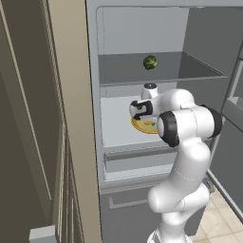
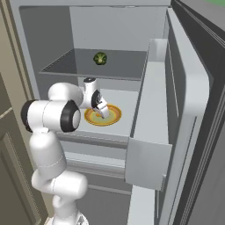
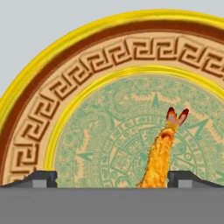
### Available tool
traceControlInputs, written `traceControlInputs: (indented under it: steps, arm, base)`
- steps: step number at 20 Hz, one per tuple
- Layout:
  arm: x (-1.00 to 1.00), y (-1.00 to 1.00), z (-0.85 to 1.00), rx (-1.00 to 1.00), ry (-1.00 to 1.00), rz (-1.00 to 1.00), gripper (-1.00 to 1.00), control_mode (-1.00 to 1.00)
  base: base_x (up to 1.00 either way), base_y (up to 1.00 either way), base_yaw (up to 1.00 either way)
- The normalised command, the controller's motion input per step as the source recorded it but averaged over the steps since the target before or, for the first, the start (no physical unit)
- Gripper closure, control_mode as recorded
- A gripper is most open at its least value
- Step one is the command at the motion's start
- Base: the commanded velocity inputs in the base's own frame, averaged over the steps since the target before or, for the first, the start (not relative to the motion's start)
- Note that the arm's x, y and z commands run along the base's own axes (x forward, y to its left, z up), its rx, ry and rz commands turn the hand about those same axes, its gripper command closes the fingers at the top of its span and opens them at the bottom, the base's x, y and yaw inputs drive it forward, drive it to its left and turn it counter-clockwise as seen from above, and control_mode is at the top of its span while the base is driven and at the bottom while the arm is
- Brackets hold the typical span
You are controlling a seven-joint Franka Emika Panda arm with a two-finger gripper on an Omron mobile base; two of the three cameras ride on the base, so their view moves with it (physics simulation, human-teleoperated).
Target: Transport the shrimp from the fridge to the microwave and turn on the microwave.
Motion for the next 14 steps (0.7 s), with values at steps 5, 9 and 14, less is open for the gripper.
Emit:
traceControlInputs:
  steps: [5,9,14]
  arm:
    - [-0.02,0.00,-0.31,0.00,0.06,0.00,1.00,-1.00]
    - [-0.04,0.00,-0.29,0.00,0.01,0.00,1.00,-1.00]
    - [-0.09,0.00,-0.23,0.00,0.00,0.00,1.00,-1.00]
  base:
    - [0.00,0.00,0.00]
    - [0.00,0.00,0.00]
    - [0.00,0.00,0.00]
